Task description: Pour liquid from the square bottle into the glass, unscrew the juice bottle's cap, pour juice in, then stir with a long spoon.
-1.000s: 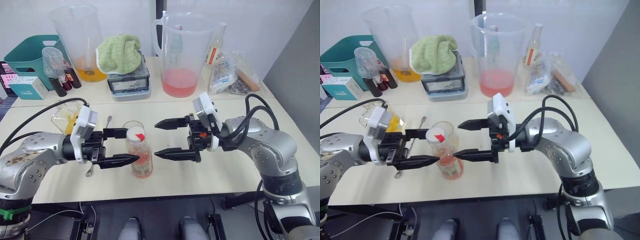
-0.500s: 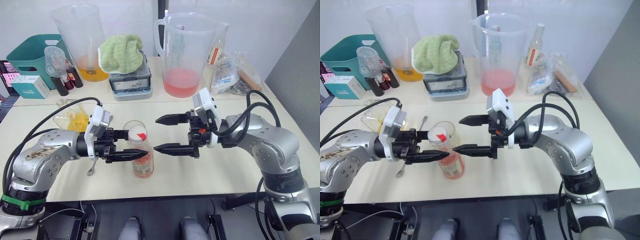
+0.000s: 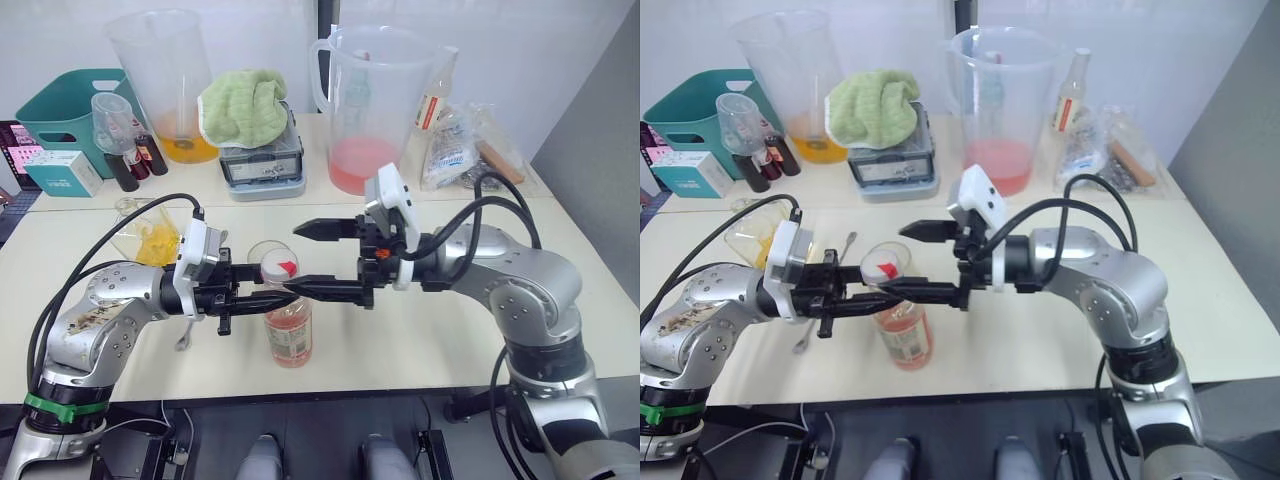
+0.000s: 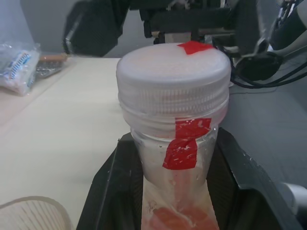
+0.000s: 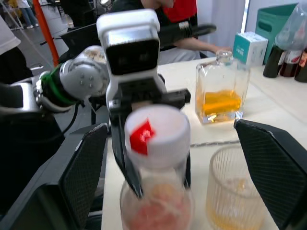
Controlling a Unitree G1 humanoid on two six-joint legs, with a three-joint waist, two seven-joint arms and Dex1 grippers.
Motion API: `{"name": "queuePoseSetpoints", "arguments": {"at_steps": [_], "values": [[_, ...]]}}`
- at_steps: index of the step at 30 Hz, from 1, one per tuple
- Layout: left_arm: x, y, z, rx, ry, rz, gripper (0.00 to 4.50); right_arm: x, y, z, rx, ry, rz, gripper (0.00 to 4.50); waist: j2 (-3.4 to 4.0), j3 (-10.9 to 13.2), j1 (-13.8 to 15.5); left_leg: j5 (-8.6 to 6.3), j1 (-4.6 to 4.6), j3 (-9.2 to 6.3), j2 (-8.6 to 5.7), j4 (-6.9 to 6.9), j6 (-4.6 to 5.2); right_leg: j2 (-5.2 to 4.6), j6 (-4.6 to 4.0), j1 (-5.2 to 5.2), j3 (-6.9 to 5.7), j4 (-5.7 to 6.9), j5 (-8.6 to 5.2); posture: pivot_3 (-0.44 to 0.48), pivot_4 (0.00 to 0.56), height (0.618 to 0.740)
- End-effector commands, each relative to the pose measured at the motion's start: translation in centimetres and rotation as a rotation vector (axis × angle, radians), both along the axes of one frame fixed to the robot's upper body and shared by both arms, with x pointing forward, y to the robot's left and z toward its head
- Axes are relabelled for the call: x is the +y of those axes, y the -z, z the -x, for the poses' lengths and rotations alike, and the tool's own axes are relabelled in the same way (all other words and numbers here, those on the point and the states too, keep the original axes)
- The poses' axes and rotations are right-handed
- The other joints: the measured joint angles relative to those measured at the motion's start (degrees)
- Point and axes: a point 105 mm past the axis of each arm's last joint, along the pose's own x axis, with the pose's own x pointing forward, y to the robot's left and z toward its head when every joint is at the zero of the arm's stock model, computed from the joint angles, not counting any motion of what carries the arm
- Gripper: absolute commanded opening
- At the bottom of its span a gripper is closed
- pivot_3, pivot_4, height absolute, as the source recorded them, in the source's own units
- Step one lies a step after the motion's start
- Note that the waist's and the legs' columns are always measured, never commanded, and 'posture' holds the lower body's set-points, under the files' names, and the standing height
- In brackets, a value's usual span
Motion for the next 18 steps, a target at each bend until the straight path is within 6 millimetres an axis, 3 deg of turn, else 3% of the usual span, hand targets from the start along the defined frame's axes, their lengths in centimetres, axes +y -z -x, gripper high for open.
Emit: {"name": "queuePoseSetpoints", "arguments": {"at_steps": [1,5,6,13,18], "values": [[0.17,-0.74,-0.47,-0.074,-0.029,-0.005,1.27,0.61,-0.37,0.67,-0.02,-0.006,0.007,4.5,0.0,0.0,0.1,0.0,-0.01,-0.01,0.0,0.01,0.0,0.0,0.0,0.01,0.0,0.0,0.0,0.0,0.15,0.74],[0.24,-0.6,-0.51,-0.067,-0.03,-0.007,1.27,0.82,-0.28,0.42,-0.025,0.015,0.017,4.5,0.0,0.0,0.02,0.0,-0.01,-0.02,-0.01,0.03,0.0,0.0,0.0,0.01,0.0,0.02,0.0,0.0,0.15,0.74],[0.25,-0.58,-0.51,-0.066,-0.03,-0.008,1.27,0.91,-0.25,0.29,-0.029,0.023,0.019,3.97,0.0,0.0,-0.04,0.0,0.01,-0.02,-0.01,0.03,0.0,0.0,0.0,0.01,0.0,0.03,0.0,0.0,0.15,0.74],[0.46,-0.4,-0.45,-0.056,-0.032,-0.019,1.27,1.24,-0.33,-0.02,-0.046,0.042,0.01,1.72,0.0,0.0,-0.06,0.0,0.01,-0.03,-0.02,0.03,0.0,0.0,0.0,0.0,0.0,0.04,0.0,0.0,0.15,0.74],[0.66,-0.2,-0.31,-0.052,-0.028,-0.033,1.27,1.51,-0.89,0.12,-0.057,0.022,-0.014,1.7,0.01,0.0,-0.19,0.0,0.02,-0.03,-0.01,0.03,0.0,0.0,0.0,0.0,0.0,0.07,0.0,0.0,0.15,0.74]]}}
